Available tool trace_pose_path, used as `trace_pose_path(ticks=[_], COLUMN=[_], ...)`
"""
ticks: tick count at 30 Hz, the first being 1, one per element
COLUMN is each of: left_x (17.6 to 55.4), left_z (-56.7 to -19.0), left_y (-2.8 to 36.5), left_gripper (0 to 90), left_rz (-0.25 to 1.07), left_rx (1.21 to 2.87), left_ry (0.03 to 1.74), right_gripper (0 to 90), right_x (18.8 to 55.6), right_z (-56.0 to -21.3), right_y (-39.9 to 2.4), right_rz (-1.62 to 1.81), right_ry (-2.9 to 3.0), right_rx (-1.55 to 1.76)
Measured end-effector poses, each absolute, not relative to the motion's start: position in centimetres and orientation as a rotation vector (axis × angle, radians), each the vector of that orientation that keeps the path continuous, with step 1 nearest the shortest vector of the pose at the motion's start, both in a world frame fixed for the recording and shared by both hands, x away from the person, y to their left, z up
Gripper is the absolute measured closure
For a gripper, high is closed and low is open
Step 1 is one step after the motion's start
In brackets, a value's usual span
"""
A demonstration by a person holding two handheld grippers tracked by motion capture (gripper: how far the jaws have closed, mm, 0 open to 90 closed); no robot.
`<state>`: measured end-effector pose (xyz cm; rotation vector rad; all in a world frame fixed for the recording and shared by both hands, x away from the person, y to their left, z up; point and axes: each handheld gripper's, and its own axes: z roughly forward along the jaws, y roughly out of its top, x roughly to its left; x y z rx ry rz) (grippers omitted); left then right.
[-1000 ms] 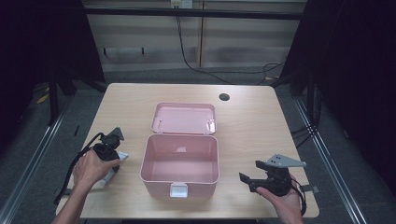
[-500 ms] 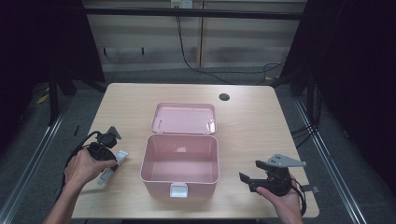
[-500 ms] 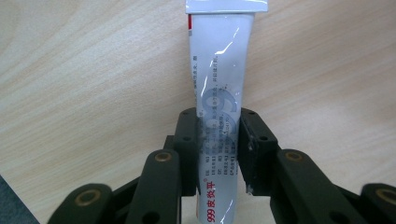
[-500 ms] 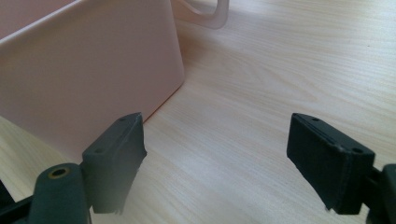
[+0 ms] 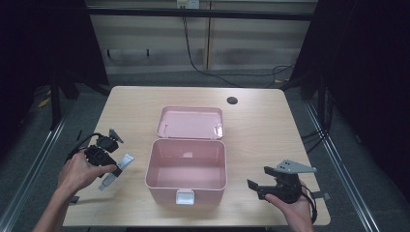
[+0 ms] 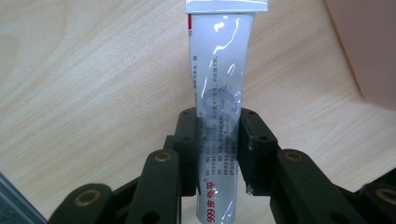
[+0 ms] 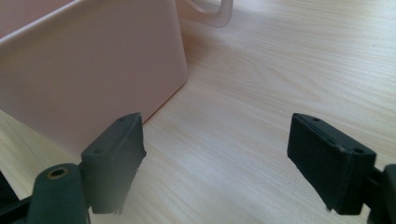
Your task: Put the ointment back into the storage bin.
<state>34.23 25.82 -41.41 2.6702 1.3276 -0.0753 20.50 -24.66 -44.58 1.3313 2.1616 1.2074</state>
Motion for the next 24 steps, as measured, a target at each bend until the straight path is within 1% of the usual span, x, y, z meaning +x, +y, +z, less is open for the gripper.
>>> trace_pose_path(ticks=[2, 6, 13, 17, 24], left_x=[34.0, 33.8, 33.3, 32.9, 32.6], left_z=[-41.0, -40.5, -39.5, -38.6, -37.1], left_y=[25.8, 25.8, 25.6, 25.4, 25.2], left_gripper=[71.3, 71.3, 71.3, 71.3, 71.4], left_rz=[-0.057, -0.075, -0.056, -0.054, -0.046], left_rx=[2.695, 2.713, 2.723, 2.744, 2.767], left_ry=[1.309, 1.268, 1.227, 1.163, 1.106], right_gripper=[18.3, 18.3, 18.2, 18.2, 17.9], right_x=[20.5, 20.5, 20.5, 20.5, 20.5], right_z=[-44.6, -44.6, -44.6, -44.6, -44.6], right_y=[-24.6, -24.5, -24.6, -24.6, -24.4], right_rz=[1.205, 1.199, 1.203, 1.205, 1.206], right_ry=[2.164, 2.173, 2.173, 2.177, 2.189], right_rx=[1.330, 1.322, 1.323, 1.325, 1.318])
